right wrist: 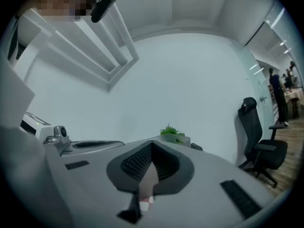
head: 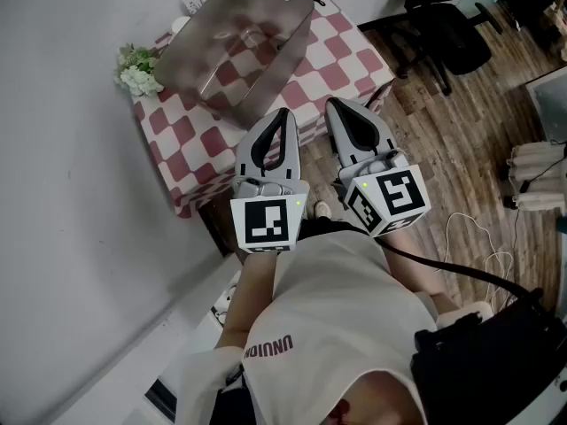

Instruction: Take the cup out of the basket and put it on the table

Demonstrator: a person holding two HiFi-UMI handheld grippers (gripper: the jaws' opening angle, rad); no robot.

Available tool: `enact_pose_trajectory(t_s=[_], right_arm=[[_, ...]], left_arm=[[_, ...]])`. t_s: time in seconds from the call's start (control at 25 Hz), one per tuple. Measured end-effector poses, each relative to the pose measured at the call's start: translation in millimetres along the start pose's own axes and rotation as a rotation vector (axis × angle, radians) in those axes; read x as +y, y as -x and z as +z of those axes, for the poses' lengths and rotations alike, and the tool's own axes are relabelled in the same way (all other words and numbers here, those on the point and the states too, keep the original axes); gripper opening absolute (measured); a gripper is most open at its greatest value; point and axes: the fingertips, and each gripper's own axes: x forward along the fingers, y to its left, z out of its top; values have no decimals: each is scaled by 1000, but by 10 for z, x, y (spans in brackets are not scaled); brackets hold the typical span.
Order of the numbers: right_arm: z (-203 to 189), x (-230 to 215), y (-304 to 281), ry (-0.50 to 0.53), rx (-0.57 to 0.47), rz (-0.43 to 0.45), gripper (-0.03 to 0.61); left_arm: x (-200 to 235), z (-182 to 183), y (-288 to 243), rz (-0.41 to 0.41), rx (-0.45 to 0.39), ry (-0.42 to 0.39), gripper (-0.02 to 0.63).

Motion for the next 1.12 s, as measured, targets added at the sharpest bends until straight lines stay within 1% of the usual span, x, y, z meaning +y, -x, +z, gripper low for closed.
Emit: enact_pose_trajectory(t_s=[0.44,0.56,0.8,0.96,1.12], right_arm=[[2,-23,-19,-5,-2,9,17],[-8,-32,-18,-8,-2,9,17],[-19,-24,-22,-8,-3,9,17],[-16,-22,-21,-6,-3,11,17],[5,-20,-28,-17,-15,10,17]], left_arm=[[-19,-8,-35,4,0,11,12],[-23,25,-48,11,-24,25,12],[-15,-37,-25,3,11,-6,11],[-9,33,-34,19,-33,32,12],[1,35,-25,17,-26,25,12]])
